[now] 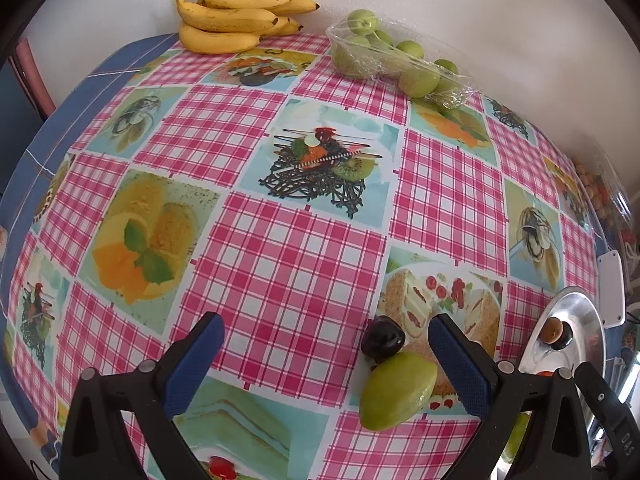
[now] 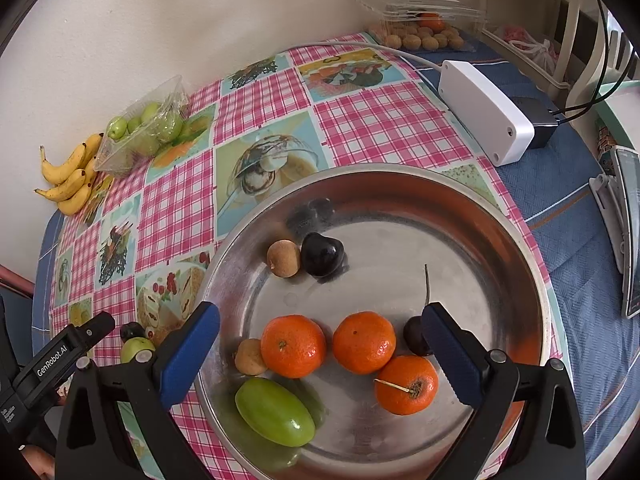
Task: Organize fruits
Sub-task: 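Withdraw both open grippers from the steel bowl, then move both open grippers toward the green pear and dark cherry on the tablecloth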
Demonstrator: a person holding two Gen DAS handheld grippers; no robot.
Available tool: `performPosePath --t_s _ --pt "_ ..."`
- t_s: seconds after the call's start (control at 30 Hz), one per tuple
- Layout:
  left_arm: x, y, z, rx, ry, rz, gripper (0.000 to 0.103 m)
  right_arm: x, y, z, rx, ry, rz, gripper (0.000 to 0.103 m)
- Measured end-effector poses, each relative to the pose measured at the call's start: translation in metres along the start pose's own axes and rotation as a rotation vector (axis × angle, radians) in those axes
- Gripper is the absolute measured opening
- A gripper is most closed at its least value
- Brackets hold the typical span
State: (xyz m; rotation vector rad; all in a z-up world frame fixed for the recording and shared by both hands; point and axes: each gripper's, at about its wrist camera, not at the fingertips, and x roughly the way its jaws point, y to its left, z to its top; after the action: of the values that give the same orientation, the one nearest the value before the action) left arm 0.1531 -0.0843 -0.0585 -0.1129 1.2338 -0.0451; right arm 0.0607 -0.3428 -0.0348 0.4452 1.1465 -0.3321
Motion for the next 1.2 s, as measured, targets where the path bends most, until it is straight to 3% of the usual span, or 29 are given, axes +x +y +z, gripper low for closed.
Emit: performPosePath --t_s 0.3,0.67,0.9,1.2 --pt "-0.006 0.001 -0.005 0.015 0.010 -0.038 0.103 -0.005 0.001 -0.010 -0.002 0.002 0.002 0.101" --pt "-0.033 0.019 -0.007 0.056 -0.001 -0.138 0.103 -0.019 0.013 -0.027 -0.002 -0.018 0.000 0.101" --pt "-0.053 0.044 -0.006 0.102 -0.054 -0.107 0.103 -0.021 0.044 -0.039 -0.064 -0.008 0.025 0.101" --pt "-0.068 0.097 -0.001 0.014 -0.097 -0.034 0.103 -0.021 0.103 -0.053 -0.165 0.005 0.061 0.101"
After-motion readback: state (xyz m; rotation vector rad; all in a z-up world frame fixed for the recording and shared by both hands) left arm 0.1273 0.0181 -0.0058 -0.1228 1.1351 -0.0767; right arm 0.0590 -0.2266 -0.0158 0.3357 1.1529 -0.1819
